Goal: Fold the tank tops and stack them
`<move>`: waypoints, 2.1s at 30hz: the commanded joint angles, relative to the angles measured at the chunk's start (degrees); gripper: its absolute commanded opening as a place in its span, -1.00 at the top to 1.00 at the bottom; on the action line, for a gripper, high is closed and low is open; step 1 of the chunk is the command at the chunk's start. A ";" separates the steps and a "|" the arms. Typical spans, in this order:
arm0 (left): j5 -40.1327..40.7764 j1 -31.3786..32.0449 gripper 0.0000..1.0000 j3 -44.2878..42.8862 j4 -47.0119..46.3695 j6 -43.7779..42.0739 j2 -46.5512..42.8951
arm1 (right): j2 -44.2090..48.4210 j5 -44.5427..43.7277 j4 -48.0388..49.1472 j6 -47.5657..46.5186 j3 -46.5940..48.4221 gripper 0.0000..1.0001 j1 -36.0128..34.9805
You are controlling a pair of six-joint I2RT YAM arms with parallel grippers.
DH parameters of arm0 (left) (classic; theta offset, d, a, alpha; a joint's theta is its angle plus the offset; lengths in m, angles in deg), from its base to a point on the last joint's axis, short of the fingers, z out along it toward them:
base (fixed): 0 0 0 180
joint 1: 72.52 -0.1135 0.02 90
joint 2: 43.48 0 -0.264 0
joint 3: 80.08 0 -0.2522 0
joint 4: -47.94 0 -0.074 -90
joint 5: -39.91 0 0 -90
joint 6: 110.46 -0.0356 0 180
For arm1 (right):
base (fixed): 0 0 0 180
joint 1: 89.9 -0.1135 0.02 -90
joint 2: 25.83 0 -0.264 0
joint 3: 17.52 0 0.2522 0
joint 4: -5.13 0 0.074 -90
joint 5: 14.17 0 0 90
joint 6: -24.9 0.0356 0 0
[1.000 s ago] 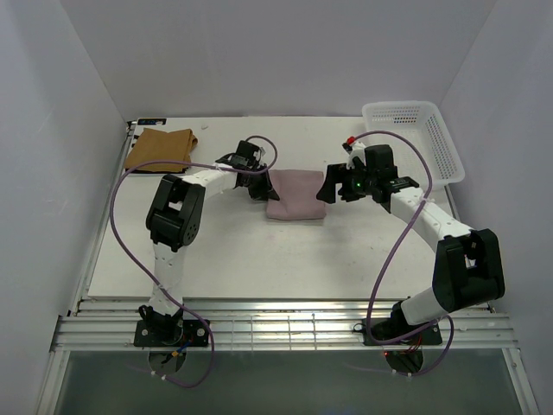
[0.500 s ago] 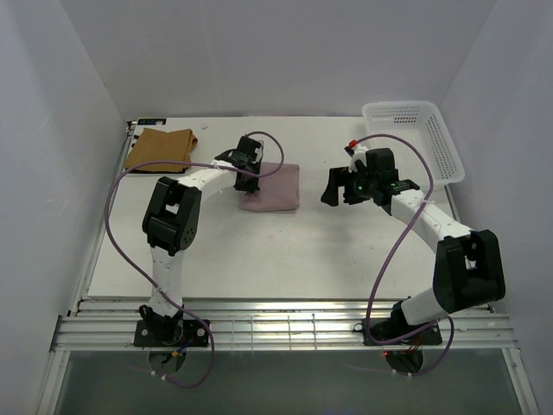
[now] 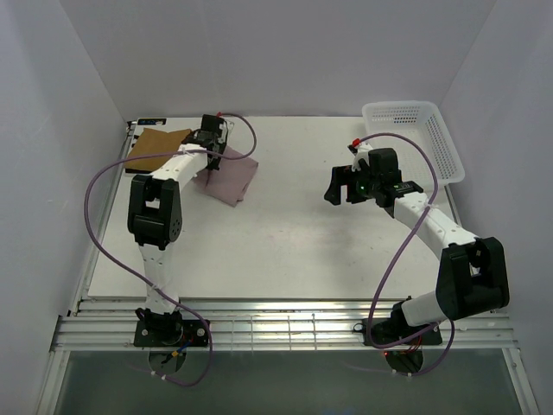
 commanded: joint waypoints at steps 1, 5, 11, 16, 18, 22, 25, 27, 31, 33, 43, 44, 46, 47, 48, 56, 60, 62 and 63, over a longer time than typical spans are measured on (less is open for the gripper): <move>2.27 -2.04 1.00 -5.27 -0.60 -6.81 -1.90 | -0.11 -1.51 -0.44 -1.36 0.79 -0.80 0.21; 4.73 -2.22 1.00 -8.00 -0.69 -8.66 -1.11 | -1.78 -3.26 -2.72 -1.97 2.54 -0.80 0.30; 6.84 -3.10 1.00 -13.35 -0.69 -10.86 0.29 | -1.87 -4.50 -3.08 -2.33 2.81 -0.80 0.21; 8.77 -3.27 1.00 -17.14 -0.51 -13.67 0.74 | -1.87 -4.85 -3.34 -2.33 3.07 -0.80 0.30; 9.57 -3.27 1.00 -18.98 -0.51 -14.03 0.74 | -1.96 -4.76 -3.43 -2.33 3.16 -0.80 0.30; 10.01 -3.36 1.00 -20.40 -1.03 -14.99 0.04 | -2.40 -4.76 -4.04 -2.33 3.69 -0.80 0.21; 12.37 -3.36 1.00 -20.92 -1.65 -15.61 -0.23 | -2.40 -4.68 -4.13 -2.33 3.78 -0.80 0.30; 13.61 -3.62 1.00 -21.01 -2.18 -16.22 -0.58 | -2.31 -4.67 -4.22 -2.33 3.78 -0.80 0.30; 13.61 -3.80 1.00 -23.20 -2.36 -16.58 -1.37 | -2.22 -4.50 -4.22 -2.24 3.69 -0.80 0.30; 13.62 -3.80 1.00 -24.43 -2.09 -16.23 -1.55 | -2.31 -4.15 -4.13 -2.15 3.69 -0.80 0.30; 11.16 -3.97 1.00 -26.29 -0.07 -15.17 -3.83 | -2.66 -3.71 -4.22 -2.06 3.78 -0.80 0.30; 10.63 -3.98 1.00 -26.29 0.10 -15.00 -3.83 | -2.66 -3.62 -4.22 -2.06 3.78 -0.80 0.30; 10.36 -4.33 1.00 -26.20 0.37 -14.64 -3.66 | -2.75 -3.62 -4.39 -2.06 3.78 -0.80 0.30; 10.54 -4.50 1.00 -26.20 0.28 -14.64 -3.40 | -2.75 -3.71 -4.31 -2.06 3.78 -0.80 0.30; 10.54 -4.85 1.00 -26.28 0.37 -14.38 -2.96 | -2.93 -3.71 -4.22 -2.06 3.78 -0.80 0.30; 7.82 -9.86 1.00 -25.85 1.68 -9.82 -0.85 | -4.16 -4.32 -4.40 -2.06 4.13 -0.80 0.21; 3.78 -13.54 1.00 -24.18 2.04 -8.58 0.03 | -5.03 -4.41 -4.57 -2.06 4.39 -0.80 0.21; 0.79 -14.69 1.00 -23.39 2.12 -7.97 0.91 | -5.39 -4.59 -4.57 -2.06 4.48 -0.80 0.30; -0.09 -17.22 1.00 -23.21 2.04 -7.61 1.44 | -5.74 -4.67 -4.66 -2.06 4.57 -0.80 0.30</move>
